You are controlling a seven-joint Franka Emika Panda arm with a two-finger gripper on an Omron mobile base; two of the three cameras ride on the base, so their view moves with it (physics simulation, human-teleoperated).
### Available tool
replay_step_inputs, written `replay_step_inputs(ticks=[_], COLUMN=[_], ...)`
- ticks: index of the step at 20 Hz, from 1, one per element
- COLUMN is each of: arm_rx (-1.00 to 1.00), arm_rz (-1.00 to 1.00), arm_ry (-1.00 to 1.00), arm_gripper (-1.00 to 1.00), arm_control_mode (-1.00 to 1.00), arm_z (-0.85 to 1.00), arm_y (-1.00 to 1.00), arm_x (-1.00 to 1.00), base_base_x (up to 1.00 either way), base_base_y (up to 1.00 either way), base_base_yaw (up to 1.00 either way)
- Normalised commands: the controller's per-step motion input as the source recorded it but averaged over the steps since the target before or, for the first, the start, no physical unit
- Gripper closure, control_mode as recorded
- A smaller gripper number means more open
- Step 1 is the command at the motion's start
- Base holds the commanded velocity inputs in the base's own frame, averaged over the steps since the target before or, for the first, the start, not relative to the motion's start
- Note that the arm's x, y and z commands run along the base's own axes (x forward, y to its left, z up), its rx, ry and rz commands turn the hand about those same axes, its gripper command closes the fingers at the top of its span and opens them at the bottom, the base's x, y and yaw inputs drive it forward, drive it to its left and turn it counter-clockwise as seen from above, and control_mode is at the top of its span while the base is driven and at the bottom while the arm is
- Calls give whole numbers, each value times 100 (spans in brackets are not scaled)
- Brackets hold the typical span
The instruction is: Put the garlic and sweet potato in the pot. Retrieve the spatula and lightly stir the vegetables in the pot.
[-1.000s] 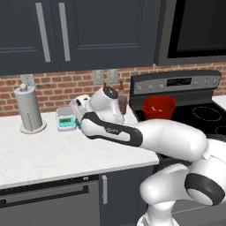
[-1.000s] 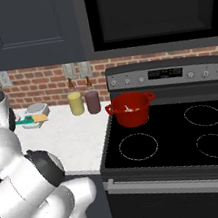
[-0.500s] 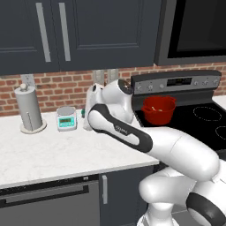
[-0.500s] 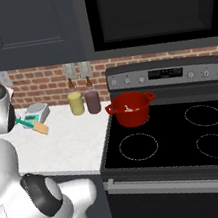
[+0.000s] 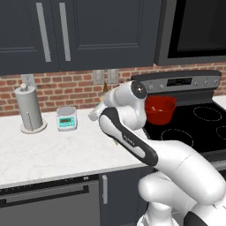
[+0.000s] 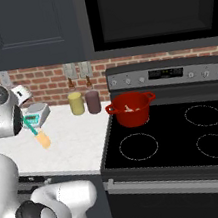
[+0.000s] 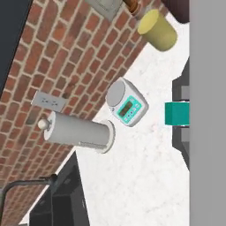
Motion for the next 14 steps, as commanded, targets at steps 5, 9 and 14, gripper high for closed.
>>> replay_step_inputs(ticks=[5, 9, 14], arm_rx=[31, 32, 27], arm_rz=[-35, -22, -17], arm_ry=[0, -7, -14], arm_gripper=[100, 100, 100], arm_control_mode=[-100, -100, -100], arm_z=[0, 0, 0], arm_y=[-70, -62, -46], arm_x=[3, 2, 12], base_base_x=[0, 0, 0], base_base_y=[0, 0, 0], base_base_yaw=[0, 0, 0])
